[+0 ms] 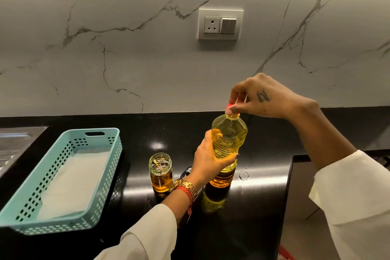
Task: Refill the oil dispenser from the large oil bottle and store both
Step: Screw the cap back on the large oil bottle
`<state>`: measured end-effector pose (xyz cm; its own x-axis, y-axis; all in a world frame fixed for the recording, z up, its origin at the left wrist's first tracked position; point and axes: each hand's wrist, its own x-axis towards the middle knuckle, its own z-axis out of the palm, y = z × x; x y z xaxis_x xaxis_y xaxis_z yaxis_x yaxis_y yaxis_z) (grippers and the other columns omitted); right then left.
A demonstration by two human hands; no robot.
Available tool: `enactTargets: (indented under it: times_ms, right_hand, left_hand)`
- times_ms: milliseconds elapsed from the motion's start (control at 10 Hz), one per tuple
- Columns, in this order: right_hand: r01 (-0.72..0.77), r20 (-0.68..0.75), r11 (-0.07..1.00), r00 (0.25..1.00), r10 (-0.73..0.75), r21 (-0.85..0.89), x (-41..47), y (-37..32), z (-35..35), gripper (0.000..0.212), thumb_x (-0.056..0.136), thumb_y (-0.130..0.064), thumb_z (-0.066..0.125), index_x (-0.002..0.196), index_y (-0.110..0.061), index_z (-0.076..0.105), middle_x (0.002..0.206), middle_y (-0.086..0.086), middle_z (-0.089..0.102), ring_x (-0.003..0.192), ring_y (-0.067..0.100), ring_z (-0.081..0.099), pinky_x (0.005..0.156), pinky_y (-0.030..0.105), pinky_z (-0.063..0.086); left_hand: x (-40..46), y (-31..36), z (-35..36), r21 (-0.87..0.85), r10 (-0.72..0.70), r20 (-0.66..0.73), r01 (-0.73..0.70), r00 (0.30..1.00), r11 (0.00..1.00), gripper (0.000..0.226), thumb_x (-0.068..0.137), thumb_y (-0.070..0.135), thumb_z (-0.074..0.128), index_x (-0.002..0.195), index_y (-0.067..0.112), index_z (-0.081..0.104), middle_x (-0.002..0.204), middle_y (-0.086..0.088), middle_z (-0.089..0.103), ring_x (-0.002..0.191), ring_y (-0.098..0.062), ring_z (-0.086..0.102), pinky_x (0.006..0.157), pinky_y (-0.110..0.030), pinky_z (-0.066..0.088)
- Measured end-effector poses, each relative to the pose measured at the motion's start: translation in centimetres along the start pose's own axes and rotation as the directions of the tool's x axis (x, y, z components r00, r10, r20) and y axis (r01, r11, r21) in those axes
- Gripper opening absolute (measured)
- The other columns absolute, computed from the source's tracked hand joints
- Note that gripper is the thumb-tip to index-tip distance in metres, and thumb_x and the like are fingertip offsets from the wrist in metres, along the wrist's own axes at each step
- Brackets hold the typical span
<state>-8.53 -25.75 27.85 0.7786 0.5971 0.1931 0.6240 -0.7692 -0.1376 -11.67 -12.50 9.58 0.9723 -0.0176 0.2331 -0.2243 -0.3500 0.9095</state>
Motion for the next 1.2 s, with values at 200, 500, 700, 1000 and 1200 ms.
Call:
enactTargets:
  times_ms: [200, 500, 700, 1000, 1200]
  right_hand:
    - [-0.033, 0.166, 0.989, 0.986, 0.009, 0.142, -0.7, 0.7, -0.8, 0.051, 0.078, -0.032, 0.068, 0.126, -0.03, 0.053, 0.117, -0.009, 0.054, 0.095, 0.011, 0.062, 0.079, 0.025, 0.051]
    - [0.011, -0.026, 1.0, 1.0, -0.011, 0.023, -0.5, 0.3, 0.9, 0.044, 0.072, -0.051, 0.065, 0.106, -0.024, 0.067, 0.092, 0.002, 0.067, 0.073, 0.009, 0.058, 0.062, 0.019, 0.046]
    - [-0.201, 0.122, 0.959, 0.976, 0.179, 0.202, -3.2, 0.9, 2.6, 0.103, 0.058, -0.072, 0.053, 0.144, -0.035, 0.012, 0.11, -0.007, 0.055, 0.089, 0.011, 0.06, 0.08, 0.03, 0.052]
    - [-0.372, 0.136, 0.361, 0.833, 0.536, 0.855, -10.0, 1.8, 16.4, 0.074, 0.076, -0.021, 0.072, 0.137, -0.035, 0.031, 0.131, 0.006, 0.048, 0.102, 0.018, 0.06, 0.077, 0.034, 0.055]
    - [-0.393, 0.092, 0.362, 0.775, 0.625, 0.845, -9.5, -0.4, 20.3, 0.062, 0.076, -0.019, 0.074, 0.127, -0.033, 0.041, 0.122, 0.0, 0.055, 0.103, 0.014, 0.057, 0.089, 0.037, 0.051]
  left_hand:
    - [0.0, -0.1, 0.0, -0.003, -0.002, 0.002, 0.002, 1.0, 1.0, 0.068, 0.068, 0.034, 0.08, 0.122, 0.025, 0.039, 0.116, 0.005, 0.057, 0.106, -0.008, 0.057, 0.089, -0.024, 0.049]
    - [0.0, 0.0, 0.0, -0.001, -0.001, 0.013, 0.001, 1.0, 1.0, 0.068, 0.069, 0.034, 0.079, 0.123, 0.024, 0.038, 0.117, 0.005, 0.056, 0.106, -0.009, 0.056, 0.088, -0.024, 0.049]
    - [0.1, 0.4, -0.3, -0.06, -0.065, 0.096, 0.071, 0.993, 0.996, 0.074, 0.069, 0.031, 0.079, 0.127, 0.026, 0.034, 0.12, 0.004, 0.055, 0.109, -0.01, 0.055, 0.093, -0.028, 0.048]
    - [-3.0, -0.1, -1.6, -0.28, -0.245, 0.117, 0.269, 0.962, 0.922, 0.095, 0.061, 0.06, 0.068, 0.141, 0.034, 0.023, 0.15, 0.007, 0.026, 0.134, -0.015, 0.031, 0.109, -0.044, 0.032]
    - [-4.0, -0.7, -0.8, -0.432, -0.31, 0.195, 0.365, 0.931, 0.825, 0.049, 0.079, 0.059, 0.055, 0.12, 0.036, 0.041, 0.129, 0.007, 0.052, 0.104, 0.005, 0.056, 0.085, -0.023, 0.048]
